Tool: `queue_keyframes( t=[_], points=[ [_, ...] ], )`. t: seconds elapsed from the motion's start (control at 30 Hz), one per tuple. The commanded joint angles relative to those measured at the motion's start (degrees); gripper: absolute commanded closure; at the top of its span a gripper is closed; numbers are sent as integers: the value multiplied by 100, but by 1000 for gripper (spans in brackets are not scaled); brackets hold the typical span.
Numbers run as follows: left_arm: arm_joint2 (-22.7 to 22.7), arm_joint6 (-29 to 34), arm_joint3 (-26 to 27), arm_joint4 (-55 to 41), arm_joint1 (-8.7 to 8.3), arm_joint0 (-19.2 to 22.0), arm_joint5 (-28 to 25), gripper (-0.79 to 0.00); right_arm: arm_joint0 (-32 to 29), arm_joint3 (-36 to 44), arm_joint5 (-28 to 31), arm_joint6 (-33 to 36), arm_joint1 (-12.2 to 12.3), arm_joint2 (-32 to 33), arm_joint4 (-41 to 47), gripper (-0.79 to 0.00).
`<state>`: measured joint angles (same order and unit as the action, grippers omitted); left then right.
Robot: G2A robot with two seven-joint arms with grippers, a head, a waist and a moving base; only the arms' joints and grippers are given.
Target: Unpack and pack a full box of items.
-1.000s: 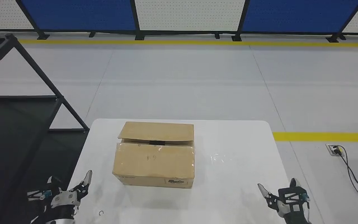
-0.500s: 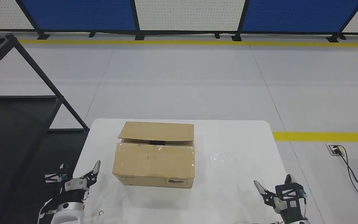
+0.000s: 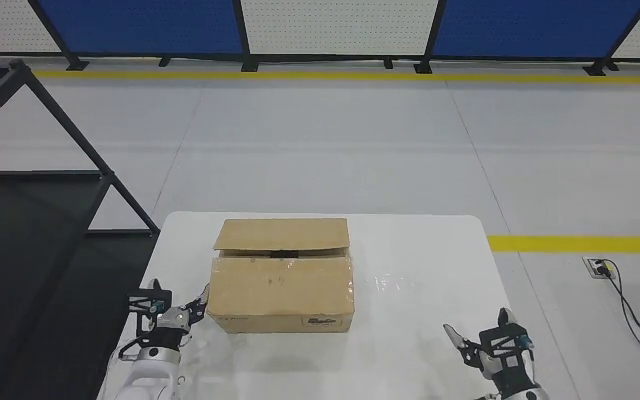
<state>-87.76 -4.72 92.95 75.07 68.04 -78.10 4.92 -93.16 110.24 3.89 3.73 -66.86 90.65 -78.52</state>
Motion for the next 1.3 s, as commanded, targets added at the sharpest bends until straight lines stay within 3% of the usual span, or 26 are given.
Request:
queue_keyframes(
  t=[0.0,0.3,0.5,0.67,1.07,1.2,1.27],
  points=[
    [-58,-29,31,-74,6,-37,42,-785,8,-2,-1,17,1,-2,-12,-785],
    [-398,-122,131,-638,47,-288,322,-785,278,-34,91,277,-30,-231,244,-785],
    [-476,-176,191,-746,68,-468,306,-785,1386,-289,175,1356,-144,-1008,1122,-785],
    [-533,-145,232,-906,88,-572,291,-785,2372,-707,389,2552,-236,-1383,2560,-785],
    [-577,-175,200,-873,100,-649,240,-785,2376,-770,360,2360,-242,-1388,2524,-785],
    [-567,-199,227,-842,99,-663,155,-785,2818,-1127,466,2183,-315,-1481,3438,-785],
    [-579,-255,243,-821,102,-693,108,-785,3132,-1390,607,2434,-339,-1477,4048,-785]
  ],
)
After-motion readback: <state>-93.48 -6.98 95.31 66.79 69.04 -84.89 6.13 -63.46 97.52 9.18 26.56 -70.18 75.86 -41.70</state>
